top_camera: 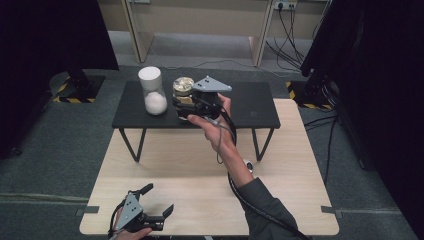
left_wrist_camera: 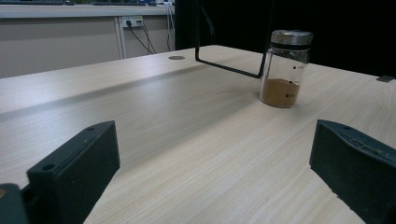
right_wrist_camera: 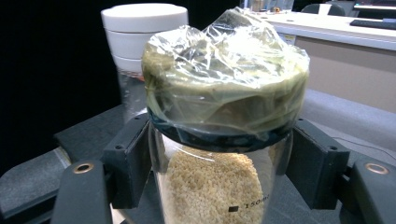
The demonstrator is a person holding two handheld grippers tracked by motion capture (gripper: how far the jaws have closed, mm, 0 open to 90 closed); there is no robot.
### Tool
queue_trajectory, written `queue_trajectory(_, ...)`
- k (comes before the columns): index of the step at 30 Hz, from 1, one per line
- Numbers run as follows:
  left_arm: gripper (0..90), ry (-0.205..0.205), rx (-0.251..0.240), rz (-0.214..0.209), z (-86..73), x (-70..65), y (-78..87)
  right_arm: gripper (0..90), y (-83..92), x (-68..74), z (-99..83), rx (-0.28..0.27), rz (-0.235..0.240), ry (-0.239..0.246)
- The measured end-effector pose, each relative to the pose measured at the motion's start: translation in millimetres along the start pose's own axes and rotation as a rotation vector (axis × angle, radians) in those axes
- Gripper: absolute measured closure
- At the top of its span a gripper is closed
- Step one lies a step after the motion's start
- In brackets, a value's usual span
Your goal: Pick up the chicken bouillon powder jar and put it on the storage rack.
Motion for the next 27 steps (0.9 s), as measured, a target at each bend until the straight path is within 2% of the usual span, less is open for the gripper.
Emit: queue_trajectory(27, 1.0, 0.004, -0.004, -0.003, 0.6, -0.3, 0.4, 30.9, -33.9, -5.4, -9.9, 0.011, -0.045, -0.027)
Point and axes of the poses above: each handheld gripper's, and its own axes: y roughly backward along the jaws, z roughly out of its top, x roughly to its left, the point moved 9 cm from there along -y, roughly forward along the jaws, and after that the axes turned 11 degrees about -z, right-handed, at the moved point
